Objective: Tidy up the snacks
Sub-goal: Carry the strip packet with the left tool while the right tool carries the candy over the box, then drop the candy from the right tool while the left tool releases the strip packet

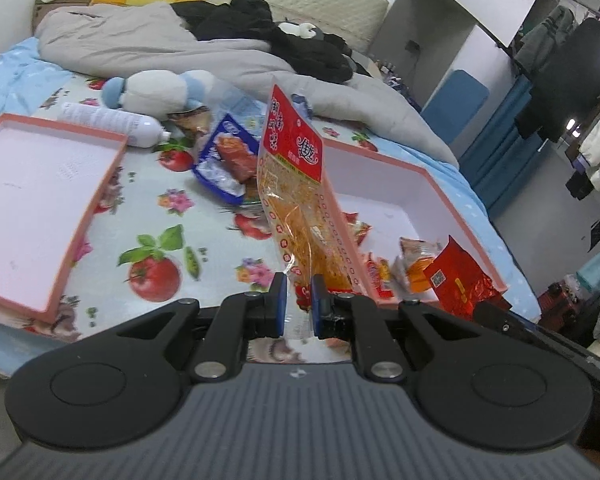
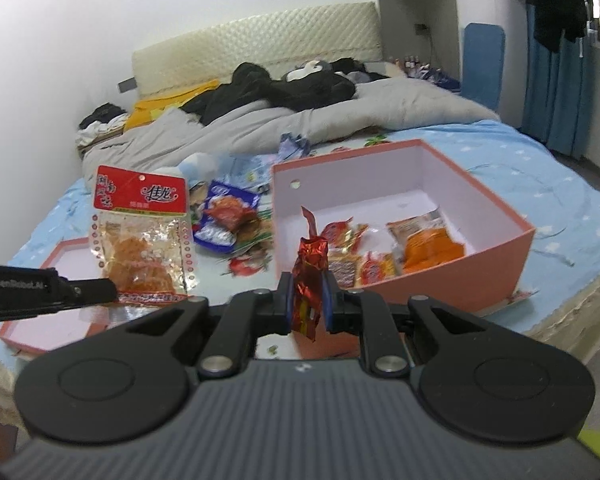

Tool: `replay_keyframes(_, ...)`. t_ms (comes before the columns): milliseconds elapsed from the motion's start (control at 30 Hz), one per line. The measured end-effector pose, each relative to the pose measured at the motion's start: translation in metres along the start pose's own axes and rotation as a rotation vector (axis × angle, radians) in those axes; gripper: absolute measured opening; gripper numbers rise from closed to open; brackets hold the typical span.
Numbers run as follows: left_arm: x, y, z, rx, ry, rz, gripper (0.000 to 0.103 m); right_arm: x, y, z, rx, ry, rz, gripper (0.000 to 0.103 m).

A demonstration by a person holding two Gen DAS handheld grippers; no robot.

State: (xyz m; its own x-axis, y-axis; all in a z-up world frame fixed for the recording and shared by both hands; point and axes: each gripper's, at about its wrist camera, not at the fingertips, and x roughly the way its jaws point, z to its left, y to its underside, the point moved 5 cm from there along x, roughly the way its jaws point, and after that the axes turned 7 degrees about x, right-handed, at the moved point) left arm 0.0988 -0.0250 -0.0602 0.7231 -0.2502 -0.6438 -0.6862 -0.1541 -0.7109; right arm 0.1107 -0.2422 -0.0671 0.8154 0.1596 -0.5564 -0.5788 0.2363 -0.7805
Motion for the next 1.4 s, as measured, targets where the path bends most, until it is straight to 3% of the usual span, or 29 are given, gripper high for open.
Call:
replay_keyframes(533,0.117,-0.059,-0.085,0.111,0.098,0.113,0.014,0.064,-0.054,-0.082,0.065,0.088,0.016,0.017)
replay_keyframes(1000,0.238,-0.091,-0.124,0.166,0.106,0.218,0.014,0.141,-0.081,-0.126,0.098,0.132,0.06,0.017)
replay_keyframes(1300,0.274,-0.088,-0.127,0.208,0.107,0.284,0.015,0.17,-0.076,-0.137,0.118,0.142,0.115,0.019)
replay_keyframes(1367,0.272,-0.089,-0.126,0.215,0.075,0.275,0.015,0.171,-0.075,-0.137,0.123,0.151,0.123,0.019)
replay_keyframes(1400,0.271,-0.089,-0.126,0.226,0.069,0.275,0.015,0.171,-0.074,-0.137,0.125,0.155,0.126,0.028)
